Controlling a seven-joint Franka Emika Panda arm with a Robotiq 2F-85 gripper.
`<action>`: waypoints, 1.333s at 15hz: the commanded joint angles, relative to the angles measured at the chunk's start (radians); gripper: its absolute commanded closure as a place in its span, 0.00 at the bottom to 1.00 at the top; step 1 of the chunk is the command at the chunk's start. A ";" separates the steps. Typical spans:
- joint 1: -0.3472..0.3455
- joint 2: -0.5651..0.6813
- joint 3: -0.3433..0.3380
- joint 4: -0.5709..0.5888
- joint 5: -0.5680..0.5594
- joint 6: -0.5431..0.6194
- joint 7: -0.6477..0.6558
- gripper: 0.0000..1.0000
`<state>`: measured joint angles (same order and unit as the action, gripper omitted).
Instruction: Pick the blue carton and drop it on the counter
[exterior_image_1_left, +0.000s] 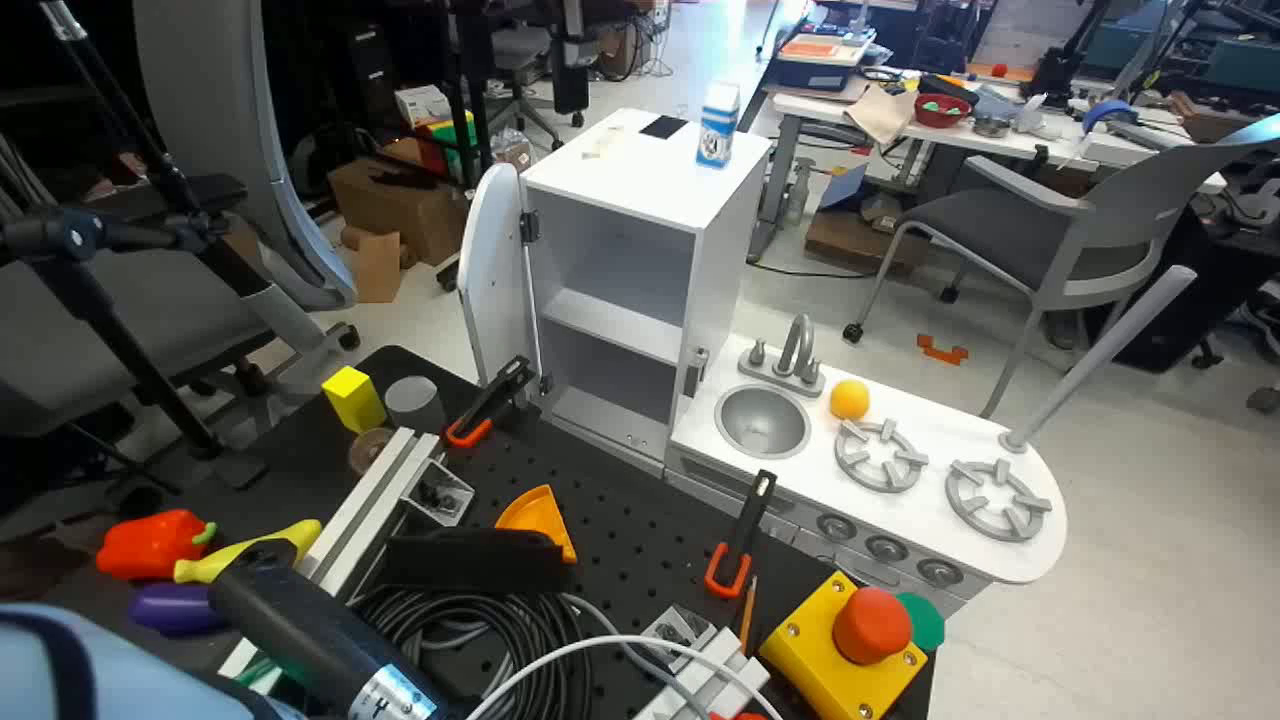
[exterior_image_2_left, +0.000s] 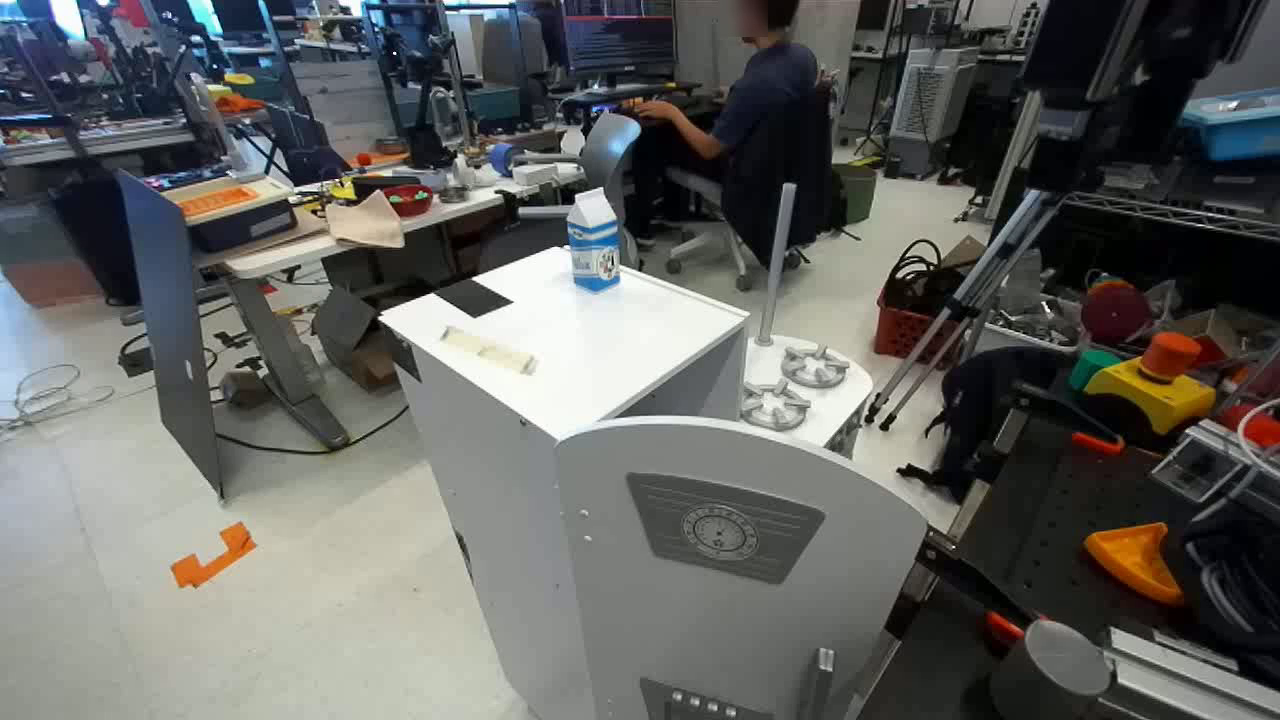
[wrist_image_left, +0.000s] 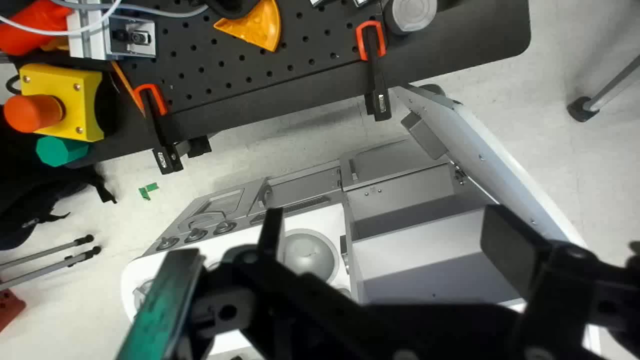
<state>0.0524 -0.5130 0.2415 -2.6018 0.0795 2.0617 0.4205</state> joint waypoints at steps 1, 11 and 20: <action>0.010 0.001 -0.010 0.001 -0.005 -0.001 0.004 0.00; -0.006 0.103 -0.008 0.022 -0.017 0.076 0.011 0.00; -0.078 0.422 0.017 0.054 -0.159 0.776 0.182 0.00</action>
<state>0.0289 -0.2269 0.2357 -2.5993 0.0321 2.6571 0.4898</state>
